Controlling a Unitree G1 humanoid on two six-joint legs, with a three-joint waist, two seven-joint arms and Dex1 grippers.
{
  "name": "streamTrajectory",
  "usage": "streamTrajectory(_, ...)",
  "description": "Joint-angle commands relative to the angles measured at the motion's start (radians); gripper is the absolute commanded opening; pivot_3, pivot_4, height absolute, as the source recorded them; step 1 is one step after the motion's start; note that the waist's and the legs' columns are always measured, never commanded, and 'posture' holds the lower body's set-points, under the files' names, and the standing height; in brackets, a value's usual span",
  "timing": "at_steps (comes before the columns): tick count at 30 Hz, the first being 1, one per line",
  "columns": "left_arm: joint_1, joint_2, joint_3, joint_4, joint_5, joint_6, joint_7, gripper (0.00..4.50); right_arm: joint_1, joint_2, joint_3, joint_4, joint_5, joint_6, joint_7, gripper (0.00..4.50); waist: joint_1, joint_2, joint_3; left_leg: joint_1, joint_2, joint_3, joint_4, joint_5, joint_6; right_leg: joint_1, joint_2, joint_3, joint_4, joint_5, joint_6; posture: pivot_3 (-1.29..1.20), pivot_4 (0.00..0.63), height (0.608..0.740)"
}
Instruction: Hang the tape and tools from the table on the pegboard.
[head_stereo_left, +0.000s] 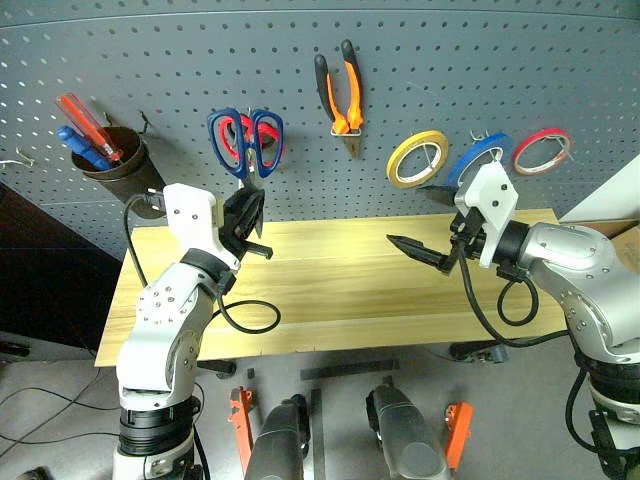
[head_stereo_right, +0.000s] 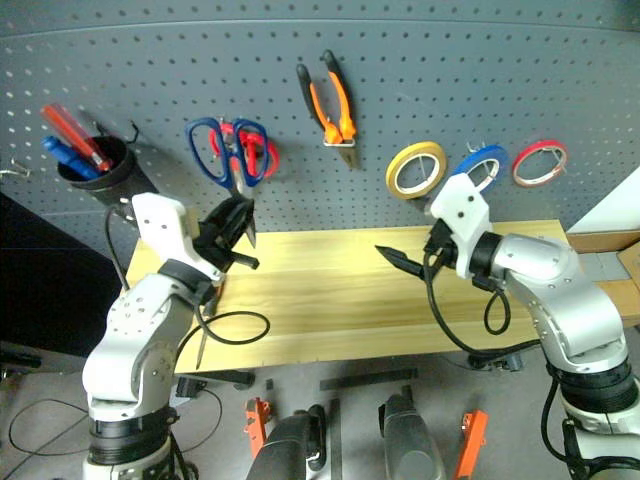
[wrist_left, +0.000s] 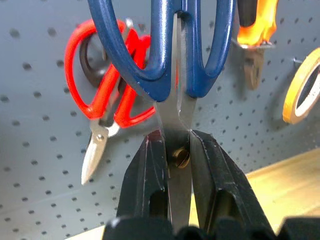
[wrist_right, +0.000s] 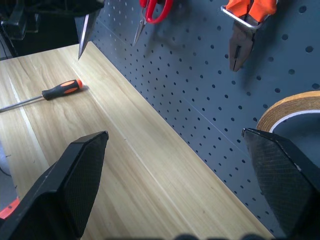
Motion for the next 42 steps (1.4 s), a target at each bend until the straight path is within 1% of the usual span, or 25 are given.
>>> streamTrajectory(1, -0.002, 0.000, 0.018, 0.020, -0.019, -0.013, -0.006, 0.38, -0.042, 0.038, -0.044, -0.032, 0.030, -0.031, -0.019, 4.50, -0.001, 0.000, 0.000, 0.000, 0.000, 0.000, 0.000, 0.000, 0.000, 0.000, 0.000, 0.000, 0.000, 0.000, 0.000, -0.26, 0.288, 0.740)
streamTrajectory(4, -0.023, -0.008, 0.023, 0.055, -0.031, -0.012, -0.004, 0.38, -0.065, 0.067, -0.069, -0.044, 0.062, -0.029, -0.023, 4.50, -0.001, 0.000, 0.000, 0.000, 0.000, 0.000, 0.000, 0.000, 0.000, 0.000, 0.000, 0.000, 0.000, 0.000, 0.000, -0.26, 0.288, 0.740)
streamTrajectory(8, -0.053, -0.017, 0.029, 0.104, -0.051, 0.009, 0.001, 0.38, -0.078, 0.072, -0.078, -0.058, 0.095, -0.010, -0.028, 4.50, -0.001, 0.000, 0.000, 0.000, 0.000, 0.000, 0.000, 0.000, 0.000, 0.000, 0.000, 0.000, 0.000, 0.000, 0.000, -0.27, 0.290, 0.740)
streamTrajectory(15, -0.098, -0.012, -0.012, 0.123, -0.042, -0.010, -0.025, 0.38, -0.069, 0.067, -0.069, -0.071, 0.096, -0.006, -0.034, 4.50, -0.003, 0.000, 0.000, 0.000, 0.000, 0.000, 0.000, 0.000, 0.000, 0.000, 0.000, 0.000, 0.000, 0.000, 0.000, -0.28, 0.293, 0.740)
streamTrajectory(20, -0.091, -0.008, -0.021, 0.122, -0.046, -0.036, -0.059, 0.38, -0.061, 0.070, -0.060, -0.077, 0.092, -0.005, -0.040, 4.50, -0.006, 0.000, 0.000, 0.000, 0.000, 0.000, 0.000, 0.000, 0.000, 0.000, 0.000, 0.000, 0.000, 0.000, 0.000, -0.28, 0.293, 0.740)
streamTrajectory(21, -0.082, -0.001, -0.026, 0.123, -0.025, -0.035, -0.051, 0.38, -0.058, 0.071, -0.058, -0.079, 0.091, -0.005, -0.043, 4.50, -0.006, 0.000, 0.000, 0.000, 0.000, 0.000, 0.000, 0.000, 0.000, 0.000, 0.000, 0.000, 0.000, 0.000, 0.000, -0.28, 0.293, 0.740)
streamTrajectory(22, -0.076, 0.004, -0.030, 0.124, -0.010, -0.033, -0.043, 1.09, -0.056, 0.071, -0.057, -0.081, 0.091, -0.005, -0.044, 4.50, -0.006, 0.000, 0.000, 0.000, 0.000, 0.000, 0.000, 0.000, 0.000, 0.000, 0.000, 0.000, 0.000, 0.000, 0.000, -0.28, 0.293, 0.740)
streamTrajectory(23, -0.057, 0.014, -0.033, 0.123, 0.000, -0.031, -0.045, 1.31, -0.051, 0.071, -0.054, -0.084, 0.092, -0.003, -0.046, 4.50, -0.006, 0.000, 0.000, 0.000, 0.000, 0.000, 0.000, 0.000, 0.000, 0.000, 0.000, 0.000, 0.000, 0.000, 0.000, -0.28, 0.294, 0.740)
streamTrajectory(26, -0.005, 0.043, -0.040, 0.133, 0.023, 0.002, -0.045, 2.31, -0.034, 0.074, -0.048, -0.096, 0.100, 0.015, -0.053, 4.50, -0.008, 0.000, 0.000, 0.000, 0.000, 0.000, 0.000, 0.000, 0.000, 0.000, 0.000, 0.000, 0.000, 0.000, 0.000, -0.28, 0.294, 0.740)
streamTrajectory(30, 0.077, 0.094, -0.033, 0.169, 0.032, 0.152, -0.030, 3.72, 0.007, 0.085, -0.039, -0.114, 0.115, 0.075, -0.079, 4.50, -0.007, 0.000, 0.000, 0.000, 0.000, 0.000, 0.000, 0.000, 0.000, 0.000, 0.000, 0.000, 0.000, 0.000, 0.000, -0.27, 0.296, 0.740)
streamTrajectory(33, 0.131, 0.153, -0.031, 0.190, 0.068, 0.251, -0.013, 3.72, 0.035, 0.130, -0.040, -0.136, 0.167, 0.172, -0.134, 4.50, -0.008, 0.000, 0.000, 0.000, 0.000, 0.000, 0.000, 0.000, 0.000, -0.001, 0.000, 0.001, 0.001, 0.000, 0.000, -0.26, 0.300, 0.740)
streamTrajectory(34, 0.144, 0.181, -0.038, 0.199, 0.092, 0.271, -0.007, 3.72, 0.043, 0.166, -0.039, -0.147, 0.187, 0.206, -0.170, 4.50, -0.008, 0.000, 0.000, 0.000, 0.001, 0.000, 0.000, 0.000, 0.000, -0.001, 0.000, 0.001, 0.001, 0.000, 0.000, -0.26, 0.301, 0.740)
streamTrajectory(37, 0.146, 0.238, -0.036, 0.237, 0.122, 0.349, 0.004, 3.72, 0.055, 0.319, -0.054, -0.166, 0.245, 0.338, -0.324, 4.50, -0.007, 0.000, 0.000, 0.000, 0.001, -0.002, 0.000, 0.000, 0.000, -0.001, 0.000, 0.001, 0.002, 0.000, 0.000, -0.25, 0.303, 0.740)
streamTrajectory(39, 0.137, 0.270, -0.028, 0.264, 0.120, 0.369, -0.016, 3.72, 0.056, 0.424, -0.067, -0.171, 0.278, 0.470, -0.429, 4.50, -0.004, 0.000, 0.000, 0.000, 0.001, -0.003, -0.001, 0.000, 0.000, -0.001, 0.000, 0.001, 0.002, 0.000, 0.000, -0.24, 0.304, 0.740)
streamTrajectory(42, 0.113, 0.312, -0.025, 0.323, 0.123, 0.409, -0.036, 3.72, 0.058, 0.547, -0.073, -0.189, 0.332, 0.595, -0.509, 4.50, -0.001, 0.000, 0.000, 0.000, 0.001, -0.003, -0.001, 0.000, 0.000, -0.001, -0.001, 0.001, 0.002, 0.000, 0.000, -0.24, 0.305, 0.740)
